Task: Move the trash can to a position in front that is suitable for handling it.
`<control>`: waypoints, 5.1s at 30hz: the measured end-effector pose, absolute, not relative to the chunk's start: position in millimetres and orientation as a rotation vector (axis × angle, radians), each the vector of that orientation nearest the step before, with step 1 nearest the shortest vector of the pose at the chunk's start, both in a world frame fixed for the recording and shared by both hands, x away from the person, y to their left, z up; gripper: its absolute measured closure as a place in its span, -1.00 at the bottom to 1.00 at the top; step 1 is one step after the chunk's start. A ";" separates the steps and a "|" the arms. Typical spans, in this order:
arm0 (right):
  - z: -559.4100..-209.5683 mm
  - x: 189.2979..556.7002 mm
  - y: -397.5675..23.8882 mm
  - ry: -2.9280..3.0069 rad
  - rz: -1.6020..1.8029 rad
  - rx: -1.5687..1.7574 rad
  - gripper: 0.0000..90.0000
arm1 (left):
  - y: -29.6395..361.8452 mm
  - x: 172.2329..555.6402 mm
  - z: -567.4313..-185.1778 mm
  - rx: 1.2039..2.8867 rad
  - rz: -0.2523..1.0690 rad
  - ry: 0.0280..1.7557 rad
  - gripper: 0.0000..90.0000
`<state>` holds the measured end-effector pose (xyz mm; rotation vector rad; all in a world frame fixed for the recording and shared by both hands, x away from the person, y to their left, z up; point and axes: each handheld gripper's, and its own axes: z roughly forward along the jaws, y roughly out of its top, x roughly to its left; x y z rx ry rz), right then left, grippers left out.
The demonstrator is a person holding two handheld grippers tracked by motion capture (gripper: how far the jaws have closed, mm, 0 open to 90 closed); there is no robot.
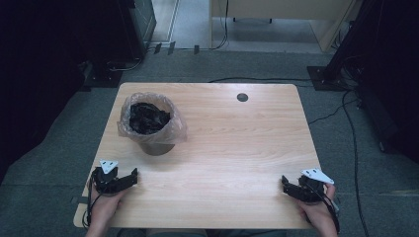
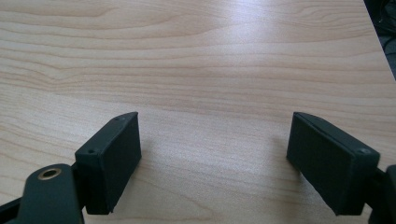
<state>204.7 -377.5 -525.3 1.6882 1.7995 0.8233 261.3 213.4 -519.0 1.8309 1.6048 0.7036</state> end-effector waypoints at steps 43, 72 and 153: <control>-524.9 204.3 -368.9 1.752 0.794 1.702 -0.53 | 203.3 354.7 -455.9 1.610 0.851 1.593 0.80; -464.1 247.1 -310.2 1.658 1.097 1.546 0.25 | 163.5 357.9 -451.8 1.676 0.812 1.494 0.84; -448.1 351.2 -169.6 1.764 1.219 1.453 1.00 | 80.8 344.5 -448.3 1.778 0.630 1.371 1.00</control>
